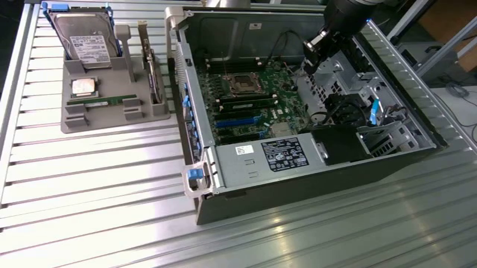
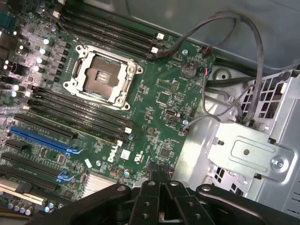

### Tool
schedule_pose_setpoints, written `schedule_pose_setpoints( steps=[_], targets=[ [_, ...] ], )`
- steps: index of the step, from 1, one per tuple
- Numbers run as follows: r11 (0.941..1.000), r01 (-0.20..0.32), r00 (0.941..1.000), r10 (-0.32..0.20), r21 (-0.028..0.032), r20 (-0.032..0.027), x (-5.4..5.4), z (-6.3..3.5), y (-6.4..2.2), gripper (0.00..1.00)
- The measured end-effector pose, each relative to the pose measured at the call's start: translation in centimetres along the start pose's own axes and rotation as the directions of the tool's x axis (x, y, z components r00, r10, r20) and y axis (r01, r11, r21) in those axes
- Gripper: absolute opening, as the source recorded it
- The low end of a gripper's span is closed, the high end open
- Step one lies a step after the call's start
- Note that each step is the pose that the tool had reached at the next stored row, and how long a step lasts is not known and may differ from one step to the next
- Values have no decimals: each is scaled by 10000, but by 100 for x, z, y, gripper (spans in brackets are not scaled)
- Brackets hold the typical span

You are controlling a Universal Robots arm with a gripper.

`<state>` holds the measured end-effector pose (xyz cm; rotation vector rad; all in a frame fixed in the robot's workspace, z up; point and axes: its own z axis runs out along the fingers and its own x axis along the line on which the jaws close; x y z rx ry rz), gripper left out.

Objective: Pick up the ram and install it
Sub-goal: 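Press down the ram until it locks into place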

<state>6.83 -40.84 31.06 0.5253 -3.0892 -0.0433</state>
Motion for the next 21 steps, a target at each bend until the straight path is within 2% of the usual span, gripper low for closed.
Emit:
schedule_pose_setpoints(
  steps=[12, 21],
  targets=[
    [9968, -796, 9968, 796, 2, 21, 0, 6, 0, 10],
    [9909, -1346, 9909, 1346, 0, 36, 0, 10, 0, 10]
  ],
)
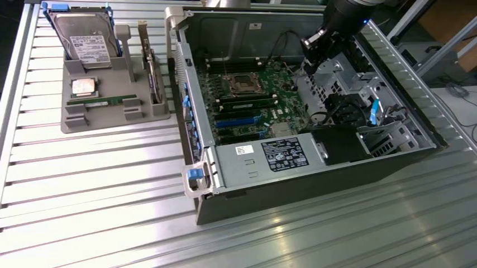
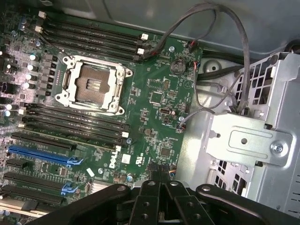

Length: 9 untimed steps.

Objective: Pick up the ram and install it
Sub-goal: 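Press down the ram until it locks into place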

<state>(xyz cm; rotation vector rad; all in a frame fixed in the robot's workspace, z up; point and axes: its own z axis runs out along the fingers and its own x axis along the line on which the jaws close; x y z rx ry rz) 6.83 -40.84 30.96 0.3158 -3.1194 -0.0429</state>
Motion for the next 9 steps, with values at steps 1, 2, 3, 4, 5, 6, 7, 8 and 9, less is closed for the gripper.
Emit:
schedule_pose_setpoints(
  steps=[1, 2, 3, 4, 5, 6, 7, 8, 9],
  targets=[
    [10000, -89, 10000, 89, 0, 2, 0, 1, 0, 10],
    [9999, -154, 9999, 154, 0, 4, 0, 1, 0, 10],
    [9998, -198, 9998, 198, 0, 5, 0, 1, 0, 10],
    [9997, -237, 9997, 237, 0, 7, 0, 2, 0, 10],
    [9995, -300, 9995, 300, 1, 8, 0, 2, 0, 10],
    [9994, -347, 9994, 347, 0, 9, 0, 2, 0, 10],
    [9991, -420, 9991, 420, 1, 11, 0, 3, 0, 10],
    [9989, -465, 9989, 465, 0, 13, 0, 3, 0, 10],
    [9987, -507, 9987, 507, 1, 13, 0, 3, 0, 10]
  ],
)
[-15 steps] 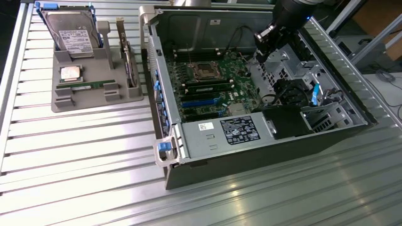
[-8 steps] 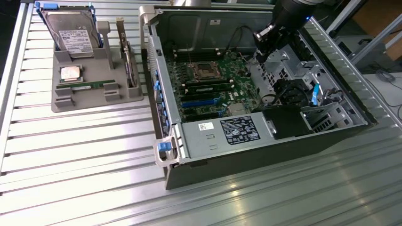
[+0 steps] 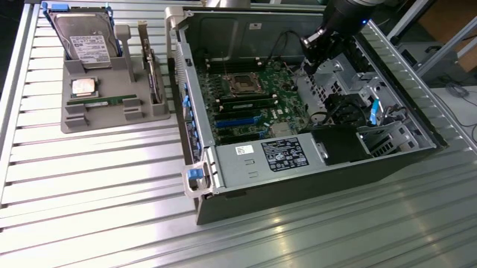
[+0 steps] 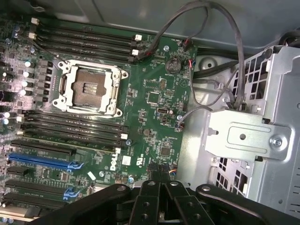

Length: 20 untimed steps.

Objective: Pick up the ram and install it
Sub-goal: 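Press down the ram until it locks into place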

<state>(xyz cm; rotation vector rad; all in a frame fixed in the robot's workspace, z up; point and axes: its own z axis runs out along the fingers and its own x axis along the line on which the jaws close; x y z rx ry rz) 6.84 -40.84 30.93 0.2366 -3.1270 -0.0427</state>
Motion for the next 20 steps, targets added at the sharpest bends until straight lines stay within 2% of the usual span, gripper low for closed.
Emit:
schedule_pose_setpoints(
  steps=[13, 20],
  targets=[
    [9967, -809, 9967, 809, 5, 21, 0, 5, 0, 10],
    [9892, -1466, 9892, 1466, 10, 39, 0, 9, 0, 10]
  ],
)
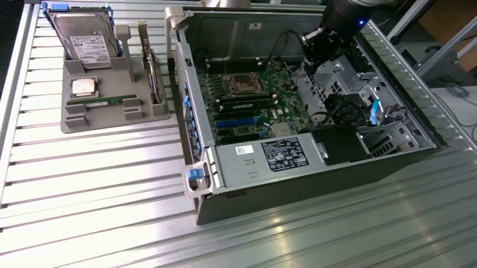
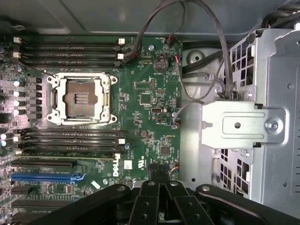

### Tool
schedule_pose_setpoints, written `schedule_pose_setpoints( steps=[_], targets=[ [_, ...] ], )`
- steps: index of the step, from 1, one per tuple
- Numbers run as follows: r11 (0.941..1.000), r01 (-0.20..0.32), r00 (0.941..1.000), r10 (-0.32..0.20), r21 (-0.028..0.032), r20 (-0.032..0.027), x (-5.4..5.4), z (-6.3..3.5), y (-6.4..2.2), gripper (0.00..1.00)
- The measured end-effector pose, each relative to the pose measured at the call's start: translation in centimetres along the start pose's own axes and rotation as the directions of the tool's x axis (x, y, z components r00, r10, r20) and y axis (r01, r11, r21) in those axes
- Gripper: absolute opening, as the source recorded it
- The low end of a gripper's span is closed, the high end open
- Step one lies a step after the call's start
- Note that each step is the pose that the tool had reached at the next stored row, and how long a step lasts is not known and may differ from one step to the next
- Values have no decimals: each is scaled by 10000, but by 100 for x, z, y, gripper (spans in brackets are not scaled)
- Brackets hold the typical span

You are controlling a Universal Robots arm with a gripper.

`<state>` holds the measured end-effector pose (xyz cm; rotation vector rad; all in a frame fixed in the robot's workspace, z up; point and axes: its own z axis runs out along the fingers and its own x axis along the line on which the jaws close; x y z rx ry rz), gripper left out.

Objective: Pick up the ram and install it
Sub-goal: 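Press down the ram until it locks into place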

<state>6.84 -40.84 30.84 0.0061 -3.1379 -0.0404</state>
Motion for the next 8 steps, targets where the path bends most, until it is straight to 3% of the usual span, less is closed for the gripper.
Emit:
schedule_pose_setpoints(
  steps=[2, 8],
  targets=[
    [9997, -238, 9997, 238, 0, 6, 0, 1, 0, 10],
    [9996, -270, 9996, 270, 0, 7, 0, 1, 0, 10]
  ],
)
